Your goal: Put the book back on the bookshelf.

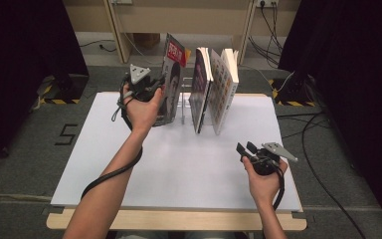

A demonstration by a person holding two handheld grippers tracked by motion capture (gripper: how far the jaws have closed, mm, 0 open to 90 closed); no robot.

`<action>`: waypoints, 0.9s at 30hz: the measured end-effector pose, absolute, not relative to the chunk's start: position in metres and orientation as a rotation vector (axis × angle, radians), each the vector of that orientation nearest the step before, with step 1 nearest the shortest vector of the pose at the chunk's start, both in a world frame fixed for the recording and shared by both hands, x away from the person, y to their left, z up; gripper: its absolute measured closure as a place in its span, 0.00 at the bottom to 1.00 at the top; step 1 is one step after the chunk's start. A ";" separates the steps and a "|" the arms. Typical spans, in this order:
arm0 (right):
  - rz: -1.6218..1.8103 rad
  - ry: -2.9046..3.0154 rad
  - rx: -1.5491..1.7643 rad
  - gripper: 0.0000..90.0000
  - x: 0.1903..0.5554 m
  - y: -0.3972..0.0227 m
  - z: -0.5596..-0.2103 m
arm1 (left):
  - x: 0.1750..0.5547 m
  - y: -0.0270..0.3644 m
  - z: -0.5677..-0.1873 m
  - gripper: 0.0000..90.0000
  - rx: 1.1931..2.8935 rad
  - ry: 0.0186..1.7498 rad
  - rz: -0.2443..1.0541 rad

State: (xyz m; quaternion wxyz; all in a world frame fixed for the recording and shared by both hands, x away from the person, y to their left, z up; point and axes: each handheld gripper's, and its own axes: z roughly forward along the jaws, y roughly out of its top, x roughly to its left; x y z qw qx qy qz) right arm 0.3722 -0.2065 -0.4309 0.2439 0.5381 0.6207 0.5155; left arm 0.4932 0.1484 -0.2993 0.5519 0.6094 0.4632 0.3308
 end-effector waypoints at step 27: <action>1.397 1.695 1.478 0.62 0.368 -0.207 -0.437 | 0.491 0.165 -0.353 0.96 1.406 1.110 0.864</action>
